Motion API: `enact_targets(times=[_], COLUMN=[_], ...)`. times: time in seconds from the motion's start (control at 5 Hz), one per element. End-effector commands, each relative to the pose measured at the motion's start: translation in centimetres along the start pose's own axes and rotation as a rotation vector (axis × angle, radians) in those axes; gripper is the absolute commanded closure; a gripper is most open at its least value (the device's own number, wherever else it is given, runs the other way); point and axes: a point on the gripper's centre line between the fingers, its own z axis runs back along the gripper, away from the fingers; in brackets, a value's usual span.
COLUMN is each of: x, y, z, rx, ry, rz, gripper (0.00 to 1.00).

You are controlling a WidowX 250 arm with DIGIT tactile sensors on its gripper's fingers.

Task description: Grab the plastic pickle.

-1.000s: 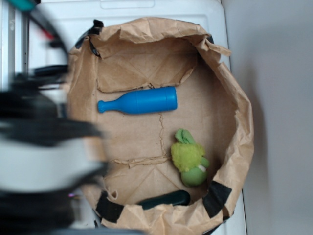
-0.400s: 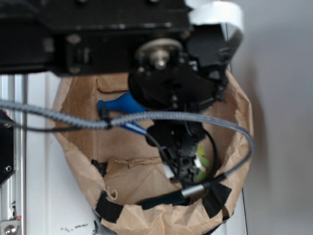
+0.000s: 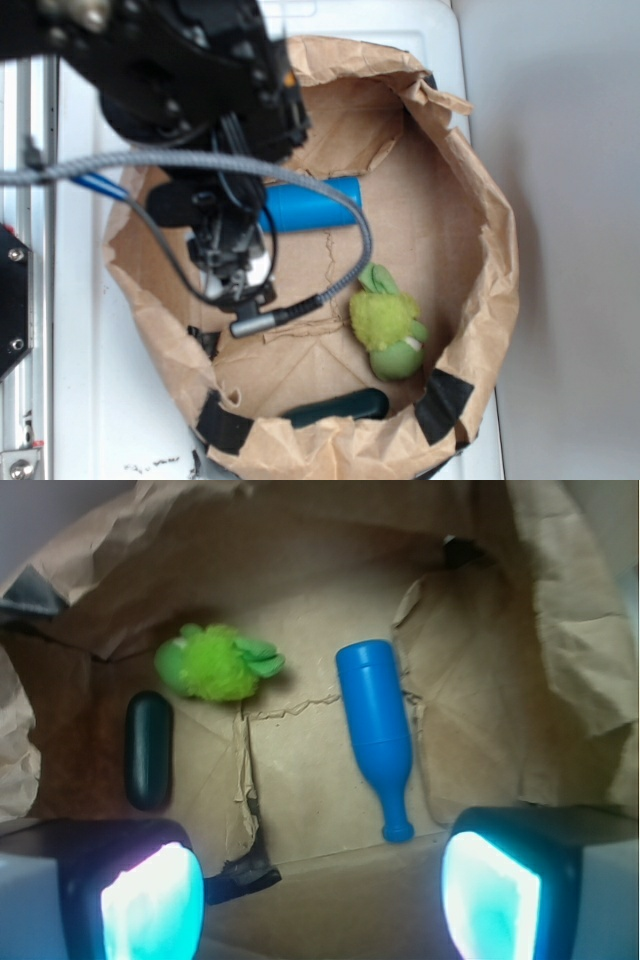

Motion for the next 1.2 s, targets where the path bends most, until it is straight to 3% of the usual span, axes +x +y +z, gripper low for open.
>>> enact_targets(times=[0.0, 0.2, 0.4, 0.8, 1.0], x=[0.5, 0.5, 2.1, 1.2, 0.7], y=[0.5, 0.5, -0.3, -0.8, -2.0], z=[0.8, 0.8, -3.4, -7.4, -8.2], rx=[-0.001, -0.001, 0.050, 0.095, 0.060], ry=[-0.025, -0.025, -0.079, -0.133, -0.123], rz=[0.006, 0.006, 0.007, -0.030, -0.030], gripper=[0.00, 0.00, 0.00, 0.00, 0.00])
